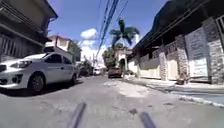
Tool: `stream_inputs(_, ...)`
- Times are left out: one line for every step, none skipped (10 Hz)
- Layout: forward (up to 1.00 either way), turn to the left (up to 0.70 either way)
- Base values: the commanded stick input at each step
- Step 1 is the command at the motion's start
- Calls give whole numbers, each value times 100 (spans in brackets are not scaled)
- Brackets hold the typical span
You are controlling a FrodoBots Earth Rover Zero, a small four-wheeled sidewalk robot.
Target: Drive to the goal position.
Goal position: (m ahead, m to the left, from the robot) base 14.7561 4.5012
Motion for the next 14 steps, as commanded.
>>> stream_inputs(100,9)
stream_inputs(100,0)
stream_inputs(100,0)
stream_inputs(100,3)
stream_inputs(100,-1)
stream_inputs(100,-35)
stream_inputs(100,-36)
stream_inputs(100,-35)
stream_inputs(100,-23)
stream_inputs(100,2)
stream_inputs(100,21)
stream_inputs(100,14)
stream_inputs(100,10)
stream_inputs(100,14)
